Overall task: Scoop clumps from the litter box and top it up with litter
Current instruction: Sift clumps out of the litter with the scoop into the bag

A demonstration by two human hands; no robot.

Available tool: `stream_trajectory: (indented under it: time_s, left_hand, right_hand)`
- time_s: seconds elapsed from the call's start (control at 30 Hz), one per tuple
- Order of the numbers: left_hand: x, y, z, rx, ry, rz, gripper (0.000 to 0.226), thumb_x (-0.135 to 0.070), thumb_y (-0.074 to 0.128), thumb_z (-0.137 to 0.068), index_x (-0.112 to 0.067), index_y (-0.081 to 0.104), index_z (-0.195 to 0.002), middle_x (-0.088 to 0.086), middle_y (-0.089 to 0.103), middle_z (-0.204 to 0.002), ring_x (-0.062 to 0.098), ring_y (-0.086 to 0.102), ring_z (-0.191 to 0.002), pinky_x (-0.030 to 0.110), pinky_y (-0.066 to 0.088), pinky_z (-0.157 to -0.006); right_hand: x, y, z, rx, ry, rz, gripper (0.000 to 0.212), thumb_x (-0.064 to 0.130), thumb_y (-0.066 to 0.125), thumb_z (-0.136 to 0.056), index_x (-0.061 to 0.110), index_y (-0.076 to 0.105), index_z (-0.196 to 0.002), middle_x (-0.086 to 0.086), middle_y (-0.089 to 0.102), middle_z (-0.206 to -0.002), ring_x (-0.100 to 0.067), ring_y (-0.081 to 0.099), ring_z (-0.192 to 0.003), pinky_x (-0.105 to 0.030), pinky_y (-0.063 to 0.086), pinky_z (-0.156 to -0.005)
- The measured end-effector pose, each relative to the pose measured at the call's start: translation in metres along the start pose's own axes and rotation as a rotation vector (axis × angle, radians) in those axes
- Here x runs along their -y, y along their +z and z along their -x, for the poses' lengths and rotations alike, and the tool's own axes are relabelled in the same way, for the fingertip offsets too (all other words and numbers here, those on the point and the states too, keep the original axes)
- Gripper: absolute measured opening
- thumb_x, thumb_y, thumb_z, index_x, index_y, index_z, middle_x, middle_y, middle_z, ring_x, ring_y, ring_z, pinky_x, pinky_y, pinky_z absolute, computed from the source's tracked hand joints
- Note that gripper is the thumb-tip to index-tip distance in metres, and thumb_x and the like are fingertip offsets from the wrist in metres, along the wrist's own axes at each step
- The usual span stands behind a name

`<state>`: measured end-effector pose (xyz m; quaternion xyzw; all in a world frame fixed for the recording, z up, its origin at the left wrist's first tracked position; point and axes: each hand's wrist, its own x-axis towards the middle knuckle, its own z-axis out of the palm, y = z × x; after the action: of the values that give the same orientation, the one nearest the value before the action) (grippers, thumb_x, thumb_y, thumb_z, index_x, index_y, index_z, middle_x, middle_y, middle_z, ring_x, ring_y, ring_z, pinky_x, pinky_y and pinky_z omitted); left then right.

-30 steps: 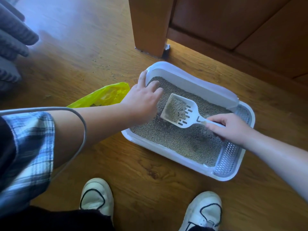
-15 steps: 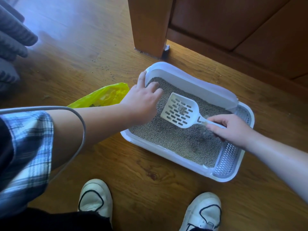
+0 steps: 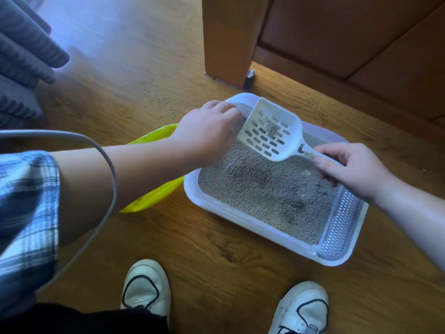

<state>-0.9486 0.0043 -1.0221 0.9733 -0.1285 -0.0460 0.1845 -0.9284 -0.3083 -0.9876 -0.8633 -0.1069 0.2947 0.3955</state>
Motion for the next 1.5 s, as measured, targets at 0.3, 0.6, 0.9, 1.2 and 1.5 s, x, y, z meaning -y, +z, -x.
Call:
stream_trajectory:
  time_s: [0.3, 0.6, 0.9, 1.2, 1.5]
  left_hand:
    - [0.078, -0.035, 0.060, -0.034, -0.173, -0.076, 0.038, -0.013, 0.048, -0.083, -0.021, 0.059, -0.118, 0.003, 0.064, -0.113, 0.032, 0.060, -0.100, 0.036, 0.044, -0.070]
    - [0.136, -0.043, 0.120, 0.116, -0.418, -0.170, 0.041, -0.012, 0.046, -0.086, -0.022, 0.050, -0.126, 0.004, 0.060, -0.117, 0.033, 0.059, -0.106, 0.041, 0.048, -0.080]
    - [0.146, -0.046, 0.132, 0.110, -0.421, -0.186, 0.039, -0.016, 0.046, -0.086, -0.022, 0.050, -0.124, 0.003, 0.061, -0.115, 0.034, 0.060, -0.101, 0.045, 0.051, -0.077]
    - [0.102, -0.037, 0.081, 0.084, -0.201, -0.204, 0.044, -0.016, 0.050, -0.085, -0.017, 0.052, -0.128, 0.007, 0.060, -0.120, 0.034, 0.057, -0.106, 0.046, 0.049, -0.084]
    - [0.007, -0.003, 0.004, -0.060, 0.023, -0.087, 0.064, -0.025, 0.031, -0.074, -0.008, 0.050, -0.133, 0.012, 0.051, -0.139, 0.036, 0.050, -0.123, 0.046, 0.052, -0.088]
  right_hand:
    - [0.072, 0.048, -0.044, 0.071, -0.135, 0.249, 0.011, 0.034, 0.063, -0.091, 0.031, 0.072, -0.096, 0.017, 0.070, -0.075, -0.002, 0.062, -0.066, -0.033, 0.051, -0.073]
    - [0.127, 0.125, -0.065, 0.069, -0.500, 0.767, 0.021, 0.035, 0.052, -0.091, 0.033, 0.060, -0.111, 0.006, 0.059, -0.084, -0.022, 0.060, -0.079, -0.034, 0.047, -0.061]
    - [0.132, 0.138, -0.074, 0.034, -0.498, 0.790, 0.028, 0.026, 0.055, -0.092, 0.030, 0.059, -0.119, -0.001, 0.060, -0.094, -0.033, 0.059, -0.087, -0.043, 0.050, -0.069]
    - [0.119, 0.082, -0.079, -0.095, -0.136, 0.447, 0.011, 0.017, 0.047, -0.092, 0.024, 0.055, -0.094, 0.005, 0.064, -0.081, -0.028, 0.056, -0.081, -0.037, 0.040, -0.067]
    - [0.078, -0.009, -0.026, -0.141, 0.030, 0.562, 0.033, 0.045, 0.055, -0.090, 0.019, 0.053, -0.069, 0.002, 0.055, -0.063, -0.018, 0.052, -0.065, -0.033, 0.037, -0.057]
